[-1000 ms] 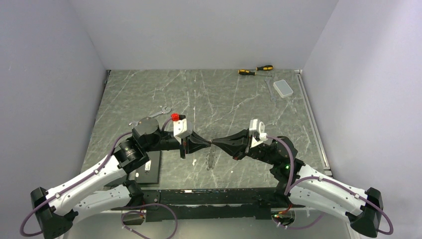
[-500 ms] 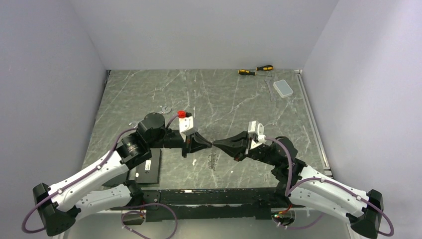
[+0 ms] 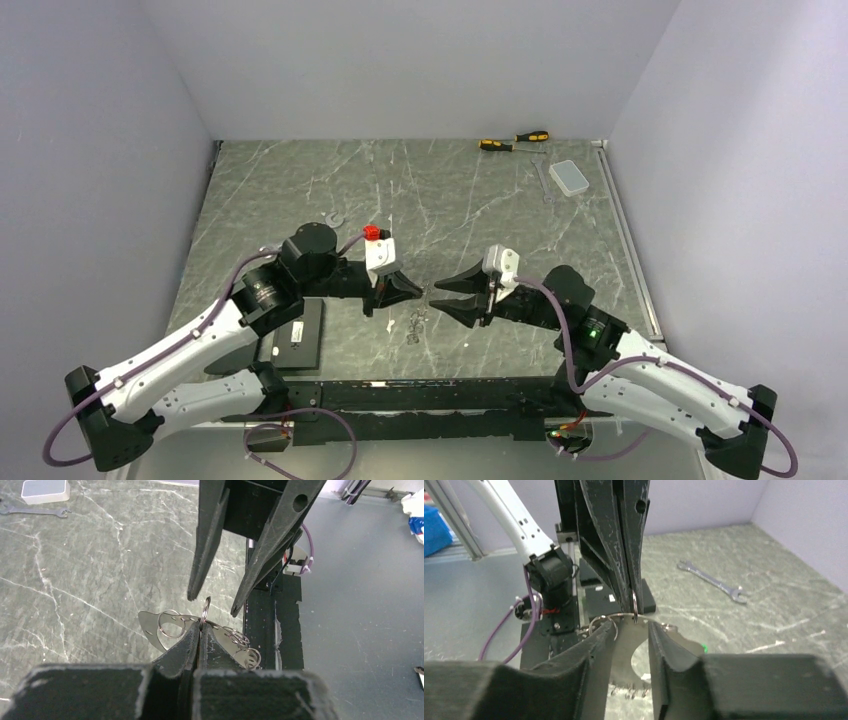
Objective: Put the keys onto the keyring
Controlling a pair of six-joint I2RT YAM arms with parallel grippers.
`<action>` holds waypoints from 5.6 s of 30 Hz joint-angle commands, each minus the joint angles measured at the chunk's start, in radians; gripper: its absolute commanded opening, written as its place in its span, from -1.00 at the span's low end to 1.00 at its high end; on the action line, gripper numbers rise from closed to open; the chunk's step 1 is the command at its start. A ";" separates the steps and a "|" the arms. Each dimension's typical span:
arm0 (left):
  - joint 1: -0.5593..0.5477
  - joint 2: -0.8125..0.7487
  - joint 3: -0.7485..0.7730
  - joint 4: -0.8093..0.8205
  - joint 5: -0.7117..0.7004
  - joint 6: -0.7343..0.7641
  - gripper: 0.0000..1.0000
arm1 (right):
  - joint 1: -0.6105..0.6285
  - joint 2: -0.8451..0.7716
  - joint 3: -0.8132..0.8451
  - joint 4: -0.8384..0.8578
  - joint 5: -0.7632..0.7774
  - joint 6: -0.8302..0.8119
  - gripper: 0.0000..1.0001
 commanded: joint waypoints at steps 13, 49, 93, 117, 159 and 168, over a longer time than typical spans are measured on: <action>-0.003 0.161 0.226 -0.324 -0.005 0.158 -1.00 | 0.004 0.137 0.318 -0.569 0.056 -0.331 0.07; -0.003 0.211 0.203 -0.275 0.042 0.132 -1.00 | 0.004 0.231 0.247 -0.329 -0.075 -0.294 -1.00; -0.003 -0.023 -0.014 0.481 0.058 -0.263 0.13 | 0.002 0.068 -0.243 1.236 0.109 0.399 -1.00; -0.003 -0.071 -0.077 0.560 0.083 -0.327 -0.20 | -0.003 0.125 -0.219 1.224 0.098 0.404 -1.00; -0.005 -0.008 -0.161 0.856 0.015 -0.419 -0.42 | -0.003 0.277 -0.185 1.382 0.101 0.431 -1.00; -0.005 -0.041 -0.147 0.782 -0.005 -0.397 0.34 | -0.003 0.268 -0.192 1.370 0.110 0.423 -1.00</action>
